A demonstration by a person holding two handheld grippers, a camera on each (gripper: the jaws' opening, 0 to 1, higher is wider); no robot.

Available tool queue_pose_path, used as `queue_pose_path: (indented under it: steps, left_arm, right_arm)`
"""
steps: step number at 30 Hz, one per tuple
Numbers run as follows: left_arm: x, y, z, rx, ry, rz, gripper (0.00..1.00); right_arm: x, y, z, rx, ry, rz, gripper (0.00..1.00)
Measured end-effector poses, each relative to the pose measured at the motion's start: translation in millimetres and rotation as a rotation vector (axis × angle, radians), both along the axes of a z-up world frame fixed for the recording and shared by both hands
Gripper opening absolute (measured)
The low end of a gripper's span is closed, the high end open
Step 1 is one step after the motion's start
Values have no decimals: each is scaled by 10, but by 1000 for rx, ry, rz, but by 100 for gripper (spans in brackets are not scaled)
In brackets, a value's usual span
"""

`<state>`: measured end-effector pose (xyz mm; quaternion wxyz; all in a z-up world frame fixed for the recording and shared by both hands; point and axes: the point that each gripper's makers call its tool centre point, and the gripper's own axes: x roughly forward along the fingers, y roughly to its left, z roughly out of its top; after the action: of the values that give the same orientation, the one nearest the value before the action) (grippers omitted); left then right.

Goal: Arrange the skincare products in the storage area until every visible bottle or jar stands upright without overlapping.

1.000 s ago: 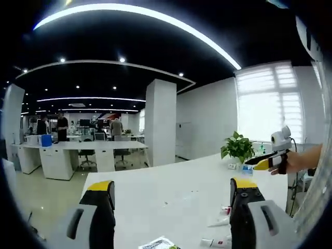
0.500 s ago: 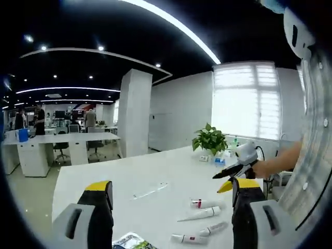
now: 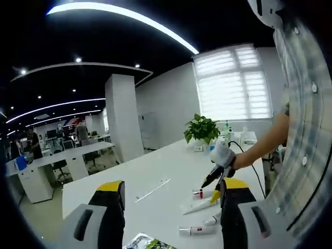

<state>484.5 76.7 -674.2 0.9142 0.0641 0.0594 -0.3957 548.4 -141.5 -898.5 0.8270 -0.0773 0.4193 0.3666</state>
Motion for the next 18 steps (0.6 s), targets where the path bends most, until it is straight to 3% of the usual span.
queue_pose_path:
  steps: [2,6,10,16,18]
  left_arm:
    - [-27,30,28,22,-44,-3,76]
    - [-50,118,-3,70,-58,13,58]
    - [-25,213,-58,54,-8,62,65]
    - [-45,291,-123,94,0,84,63]
    - [133,214,-121,94,7,102,64]
  right_arm:
    - [-5,35,-66,-7,15,16,66]
    - [-20,39,-242,-56,64,43,65]
    - [-7,42,-310,-61,92,39,65]
    - [-15,14,-463,-101,132,43,61]
    - [6,-11,-503,-130,113,52,61]
